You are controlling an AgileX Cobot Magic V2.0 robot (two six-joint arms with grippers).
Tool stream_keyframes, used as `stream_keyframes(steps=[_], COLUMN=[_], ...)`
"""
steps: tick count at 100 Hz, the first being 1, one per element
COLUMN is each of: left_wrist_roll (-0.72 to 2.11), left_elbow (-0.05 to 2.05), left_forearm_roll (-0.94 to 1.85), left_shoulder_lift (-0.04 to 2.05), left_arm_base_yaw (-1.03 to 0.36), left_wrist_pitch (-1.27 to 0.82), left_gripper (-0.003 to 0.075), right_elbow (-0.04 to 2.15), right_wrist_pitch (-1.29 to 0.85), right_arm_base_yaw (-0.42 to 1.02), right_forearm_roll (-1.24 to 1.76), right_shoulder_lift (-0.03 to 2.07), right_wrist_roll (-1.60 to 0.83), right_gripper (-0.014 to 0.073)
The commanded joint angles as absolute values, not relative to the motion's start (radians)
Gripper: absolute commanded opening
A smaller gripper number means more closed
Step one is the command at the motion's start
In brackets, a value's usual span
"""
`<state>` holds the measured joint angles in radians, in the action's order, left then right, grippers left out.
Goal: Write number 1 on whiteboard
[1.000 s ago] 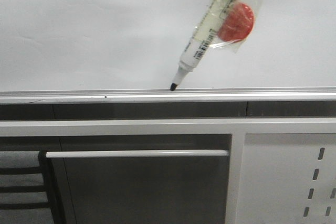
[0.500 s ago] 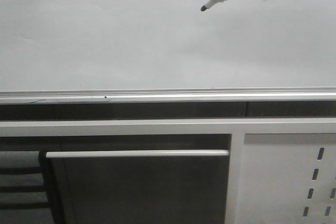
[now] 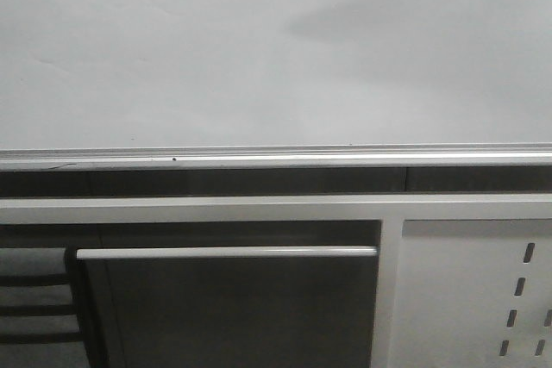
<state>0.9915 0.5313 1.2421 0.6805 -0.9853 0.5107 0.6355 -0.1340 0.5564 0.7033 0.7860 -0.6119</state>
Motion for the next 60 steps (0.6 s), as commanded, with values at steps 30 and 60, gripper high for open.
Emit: stream_keyframes(steps=[30,60], left_wrist_roll=[0.99,0.99], left_elbow=[0.558,0.558], left_forearm_roll=[1.213,1.213], left_shoulder_lift=[0.677,0.677], left_arm_base_yaw=[-0.983,-0.983], left_wrist_pitch=[0.54,0.54], left_gripper=[-0.002,-0.002], right_elbow=[0.664,0.664], right_wrist_pitch=[0.036,0.1], right_arm_base_yaw=[0.564,0.564], right_forearm_roll=[0.696,0.691], right_shoulder_lift=[0.834,0.862], right_wrist_roll=[-0.623,-0.623], right_gripper=[-0.0053,-0.0053])
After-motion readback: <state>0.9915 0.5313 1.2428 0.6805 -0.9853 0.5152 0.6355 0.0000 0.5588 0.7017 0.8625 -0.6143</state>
